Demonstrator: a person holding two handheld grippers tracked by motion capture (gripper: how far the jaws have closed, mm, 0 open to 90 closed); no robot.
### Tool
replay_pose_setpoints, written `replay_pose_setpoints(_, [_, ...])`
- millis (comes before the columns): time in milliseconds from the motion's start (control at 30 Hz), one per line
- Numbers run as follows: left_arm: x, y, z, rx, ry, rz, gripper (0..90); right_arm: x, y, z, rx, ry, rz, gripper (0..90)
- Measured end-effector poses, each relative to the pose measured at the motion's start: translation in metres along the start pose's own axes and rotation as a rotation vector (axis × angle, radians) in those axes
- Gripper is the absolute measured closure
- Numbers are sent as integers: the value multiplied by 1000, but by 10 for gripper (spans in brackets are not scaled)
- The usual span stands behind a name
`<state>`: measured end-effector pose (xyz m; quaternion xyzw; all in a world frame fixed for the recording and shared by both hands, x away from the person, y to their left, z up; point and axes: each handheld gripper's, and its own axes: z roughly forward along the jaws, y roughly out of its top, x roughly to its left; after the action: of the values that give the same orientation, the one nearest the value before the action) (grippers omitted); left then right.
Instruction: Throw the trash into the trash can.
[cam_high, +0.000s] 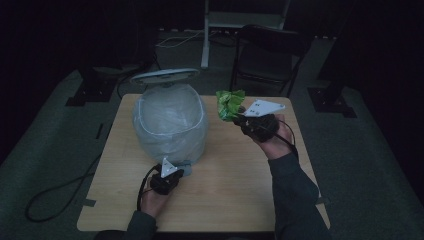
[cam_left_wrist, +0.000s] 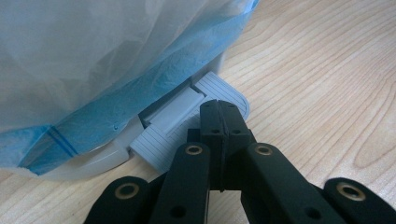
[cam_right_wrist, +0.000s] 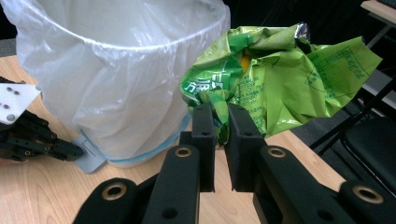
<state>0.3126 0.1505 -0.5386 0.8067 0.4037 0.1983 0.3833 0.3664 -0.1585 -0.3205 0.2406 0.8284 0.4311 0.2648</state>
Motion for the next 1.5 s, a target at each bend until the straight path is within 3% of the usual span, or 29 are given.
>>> replay_pose_setpoints(967, [-1,0,0,0,3,0,900,9,29,5,-50,15,-43,824])
replay_pose_setpoints(1500, [0,0,0,-1,1,0,900,18,44,13,-66,49,-67,823])
